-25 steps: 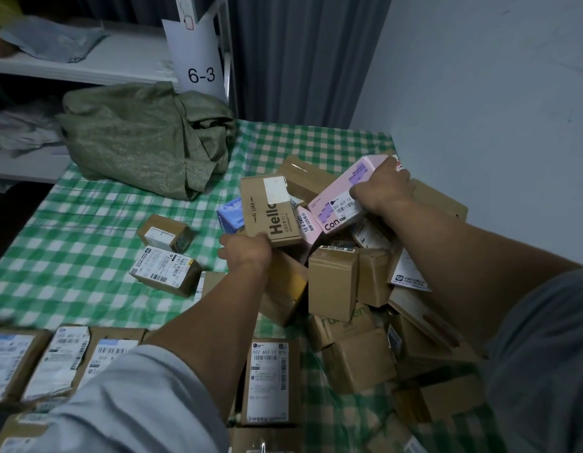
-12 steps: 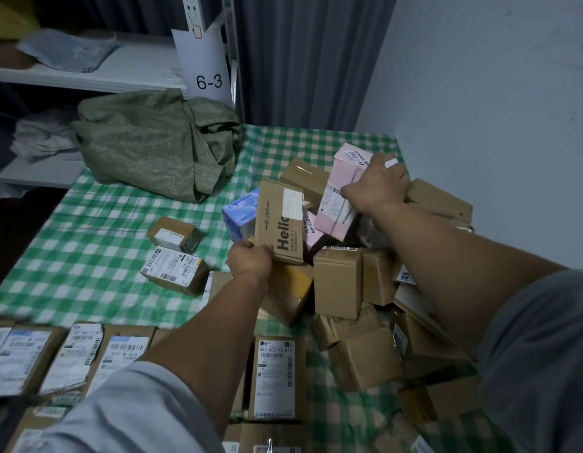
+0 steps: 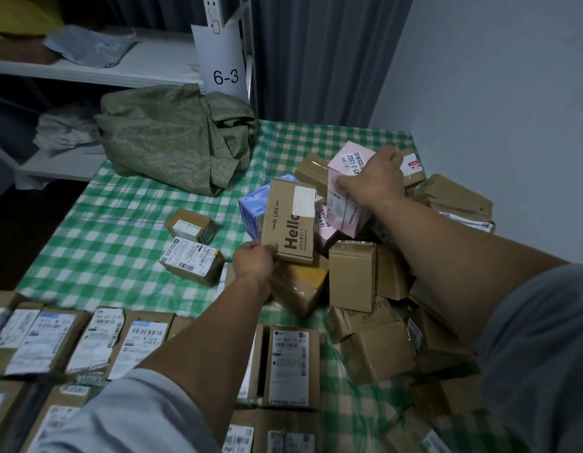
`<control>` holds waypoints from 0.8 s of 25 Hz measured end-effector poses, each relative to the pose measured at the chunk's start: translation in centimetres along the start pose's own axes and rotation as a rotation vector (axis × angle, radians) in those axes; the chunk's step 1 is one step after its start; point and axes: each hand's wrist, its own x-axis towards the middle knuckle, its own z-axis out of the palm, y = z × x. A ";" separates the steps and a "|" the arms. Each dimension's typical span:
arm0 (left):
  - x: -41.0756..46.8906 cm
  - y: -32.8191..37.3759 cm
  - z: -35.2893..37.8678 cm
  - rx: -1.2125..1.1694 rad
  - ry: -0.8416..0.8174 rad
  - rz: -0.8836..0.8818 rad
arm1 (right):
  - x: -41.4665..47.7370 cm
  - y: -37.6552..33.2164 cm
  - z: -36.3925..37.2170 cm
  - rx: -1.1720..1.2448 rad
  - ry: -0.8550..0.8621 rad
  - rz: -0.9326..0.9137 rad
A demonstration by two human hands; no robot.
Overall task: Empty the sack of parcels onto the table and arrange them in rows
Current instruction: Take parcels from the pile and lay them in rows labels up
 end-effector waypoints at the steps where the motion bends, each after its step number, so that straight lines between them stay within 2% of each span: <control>1: 0.0 0.1 -0.1 -0.015 -0.010 -0.013 | -0.2 -0.1 0.0 0.003 0.000 -0.011; 6: -0.9 0.8 -0.9 -0.165 -0.028 -0.099 | -2.1 -0.9 -0.8 0.040 0.063 -0.076; 12: -4.4 1.5 -2.1 -0.361 -0.199 -0.164 | -5.0 -2.2 -4.0 0.095 0.088 -0.026; 15: -6.6 1.9 -2.3 -0.266 -0.340 -0.157 | -7.4 -2.2 -5.0 0.099 0.095 0.006; 20: -10.9 2.1 -2.2 -0.080 -0.484 -0.162 | -11.4 -1.0 -6.8 0.096 0.105 0.057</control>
